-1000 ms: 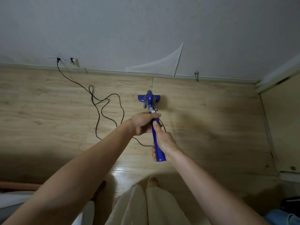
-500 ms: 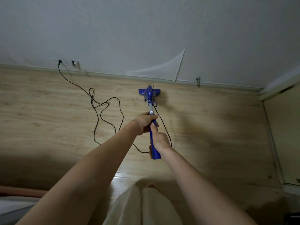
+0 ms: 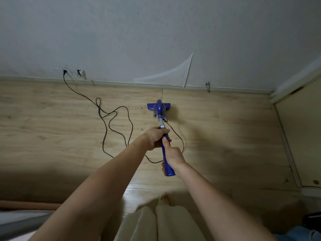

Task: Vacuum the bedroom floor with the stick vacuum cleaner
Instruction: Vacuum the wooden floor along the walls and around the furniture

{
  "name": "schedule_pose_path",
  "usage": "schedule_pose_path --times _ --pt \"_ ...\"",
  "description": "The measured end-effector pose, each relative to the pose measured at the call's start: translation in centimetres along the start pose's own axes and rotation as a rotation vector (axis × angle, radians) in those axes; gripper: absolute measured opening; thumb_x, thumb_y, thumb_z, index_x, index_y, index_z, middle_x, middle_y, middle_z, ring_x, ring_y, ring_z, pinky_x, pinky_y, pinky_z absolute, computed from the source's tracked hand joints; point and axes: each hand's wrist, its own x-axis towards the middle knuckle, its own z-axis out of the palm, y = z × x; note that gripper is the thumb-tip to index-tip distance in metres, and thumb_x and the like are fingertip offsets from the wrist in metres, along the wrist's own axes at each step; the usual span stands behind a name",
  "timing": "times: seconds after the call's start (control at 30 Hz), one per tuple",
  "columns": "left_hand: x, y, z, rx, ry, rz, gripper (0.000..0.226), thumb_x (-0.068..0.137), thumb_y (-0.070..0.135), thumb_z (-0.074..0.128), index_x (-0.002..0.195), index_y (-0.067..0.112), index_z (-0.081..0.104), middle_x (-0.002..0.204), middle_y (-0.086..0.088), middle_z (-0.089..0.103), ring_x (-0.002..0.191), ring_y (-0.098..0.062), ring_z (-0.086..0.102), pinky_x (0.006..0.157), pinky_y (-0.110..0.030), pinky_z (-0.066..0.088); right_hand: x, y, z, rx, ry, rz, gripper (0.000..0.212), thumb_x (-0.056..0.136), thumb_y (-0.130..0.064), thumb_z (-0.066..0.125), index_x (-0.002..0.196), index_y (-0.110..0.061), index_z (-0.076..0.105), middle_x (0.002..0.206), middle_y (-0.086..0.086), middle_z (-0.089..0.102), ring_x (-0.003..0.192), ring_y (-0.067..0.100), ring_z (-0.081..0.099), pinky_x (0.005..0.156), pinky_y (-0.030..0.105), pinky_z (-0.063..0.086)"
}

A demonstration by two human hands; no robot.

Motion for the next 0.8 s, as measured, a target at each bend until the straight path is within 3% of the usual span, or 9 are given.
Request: schedule_pose_path --times 0.2,0.33,0.43,0.67,0.8 --pt "-3.8 -2.2 -1.9 0.021 -0.018 -0.013 0.028 0.096 0.019 0.056 0.12 0.004 0.052 0.083 -0.011 0.061 0.072 -0.018 0.062 0.075 -0.034 0.054 -4.6 1.4 2.3 0.046 -0.03 0.011 0.064 0.095 -0.064 0.037 0.118 -0.005 0.05 0.071 0.011 0.053 0.052 0.02 0.052 0.041 0.023 0.044" --pt "-6.0 -3.6 -2.9 0.03 -0.037 -0.03 0.036 0.095 0.02 0.058 0.125 0.002 0.051 0.083 -0.009 0.06 0.07 -0.015 0.061 0.056 -0.026 0.056 -7.1 2.4 3.9 0.06 -0.032 0.002 0.058 0.097 -0.06 0.036 0.119 -0.009 0.049 0.075 0.012 0.053 0.053 0.02 0.052 0.042 0.024 0.046" --pt "-7.6 -4.3 -3.4 0.033 -0.062 -0.04 0.028 0.095 0.02 0.057 0.117 0.003 0.052 0.082 -0.009 0.059 0.069 -0.015 0.06 0.048 -0.022 0.055 -8.8 3.0 4.6 0.108 -0.039 0.022 0.052 0.097 -0.059 0.037 0.116 -0.012 0.048 0.071 0.012 0.05 0.051 0.02 0.049 0.041 0.023 0.045" --pt "-9.1 -5.2 -4.3 0.054 -0.091 -0.049 0.022 0.092 0.022 0.059 0.108 0.008 0.055 0.095 -0.009 0.06 0.073 -0.016 0.061 0.059 -0.023 0.056 -11.4 3.2 5.3 0.173 -0.03 0.028 0.054 0.096 -0.058 0.042 0.116 -0.008 0.05 0.064 0.01 0.046 0.043 0.02 0.045 0.036 0.02 0.04" --pt "-9.2 -5.7 -4.2 0.043 -0.106 -0.059 0.017 0.093 0.02 0.059 0.103 0.007 0.055 0.089 -0.009 0.06 0.074 -0.017 0.061 0.068 -0.027 0.055 -11.4 4.3 5.7 0.176 0.012 0.008 0.057 0.095 -0.06 0.043 0.117 -0.008 0.051 0.062 0.01 0.049 0.041 0.019 0.047 0.036 0.021 0.041"
